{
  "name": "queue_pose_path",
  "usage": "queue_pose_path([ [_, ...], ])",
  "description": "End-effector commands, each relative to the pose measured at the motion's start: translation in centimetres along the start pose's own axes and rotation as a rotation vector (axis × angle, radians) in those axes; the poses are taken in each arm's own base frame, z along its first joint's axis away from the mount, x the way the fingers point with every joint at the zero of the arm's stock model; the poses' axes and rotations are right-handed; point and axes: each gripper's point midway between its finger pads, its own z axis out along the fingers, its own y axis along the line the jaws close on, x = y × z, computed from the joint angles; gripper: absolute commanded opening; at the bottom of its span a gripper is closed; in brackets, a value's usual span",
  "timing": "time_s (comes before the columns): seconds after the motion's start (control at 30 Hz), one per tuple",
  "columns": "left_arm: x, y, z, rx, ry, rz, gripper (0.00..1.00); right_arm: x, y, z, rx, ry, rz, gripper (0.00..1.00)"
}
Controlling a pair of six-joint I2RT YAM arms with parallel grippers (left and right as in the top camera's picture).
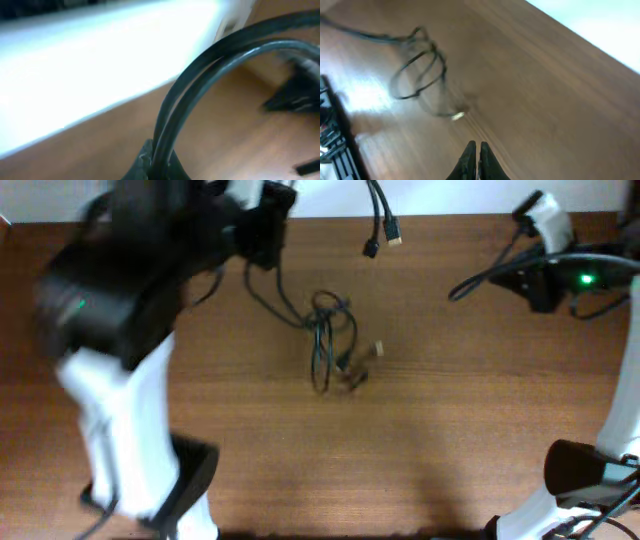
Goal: Untangle cables
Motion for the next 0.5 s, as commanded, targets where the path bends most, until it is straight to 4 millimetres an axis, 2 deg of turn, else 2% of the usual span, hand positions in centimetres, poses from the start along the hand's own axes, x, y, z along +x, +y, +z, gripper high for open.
queue_pose_path([
  [0.0,-2.6,-1.7,-6.2,-0.009,-0.138,-0.011,0.00,-3.1,4.4,2.8,-0.114,-0.039,-0.141,0.04],
  [0.03,-2.6,-1.8,-6.6,-0.009,-0.141,-0.013,0.00,-4.0,5.8,3.8,-0.144,-0.041,-0.187,0.08],
  [0.07,-2.4,-1.8,-6.8,-0.009,-0.135,-0.015,0.00,-4.8,7.5,5.0,-0.183,-0.043,-0.241,0.49],
  [0.1,-2.3,-1.9,-6.8,-0.008,-0.130,-0.016,0.00,-5.4,8.8,5.9,-0.210,-0.045,-0.277,0.99],
  [0.17,-2.2,-1.9,-6.8,-0.007,-0.126,-0.017,0.00,-6.1,11.2,7.8,-0.254,-0.028,-0.346,0.99],
  [0.23,-2.4,-1.8,-6.8,-0.012,-0.133,-0.015,0.00,-6.6,12.7,9.2,-0.285,-0.026,-0.393,0.99],
  [0.3,-2.4,-1.0,-6.9,-0.059,-0.134,-0.018,0.00,-6.9,14.4,10.4,-0.334,-0.015,-0.356,0.99],
  [0.37,-2.5,-0.2,-6.9,-0.105,-0.137,-0.020,0.00,-5.9,15.4,12.8,-0.356,0.080,-0.237,0.99],
  [0.47,-2.7,-0.2,-7.0,-0.104,-0.149,-0.018,0.00,-5.2,17.5,15.6,-0.418,0.128,-0.278,0.99],
])
